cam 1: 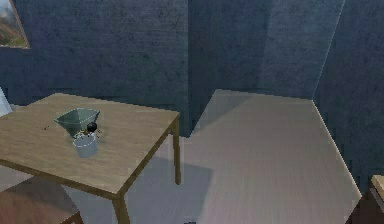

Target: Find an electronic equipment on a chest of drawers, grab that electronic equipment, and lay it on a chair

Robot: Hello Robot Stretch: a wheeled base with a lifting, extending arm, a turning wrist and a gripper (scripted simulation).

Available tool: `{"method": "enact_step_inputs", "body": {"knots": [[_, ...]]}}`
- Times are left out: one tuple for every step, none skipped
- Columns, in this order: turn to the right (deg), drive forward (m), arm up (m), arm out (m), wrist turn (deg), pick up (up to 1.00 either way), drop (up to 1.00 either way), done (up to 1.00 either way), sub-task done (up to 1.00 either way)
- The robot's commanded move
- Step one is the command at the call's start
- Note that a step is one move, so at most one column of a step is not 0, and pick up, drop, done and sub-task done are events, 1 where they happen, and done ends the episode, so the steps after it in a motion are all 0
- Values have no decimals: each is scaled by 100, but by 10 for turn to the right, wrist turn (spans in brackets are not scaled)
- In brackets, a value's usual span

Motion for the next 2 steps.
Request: {"method": "enact_step_inputs", "body": {"knots": [[-450, 0, 0, 0, 0, 0, 0, 0, 0], [-90, 0, 0, 0, 0, 0, 0, 0, 0]]}}
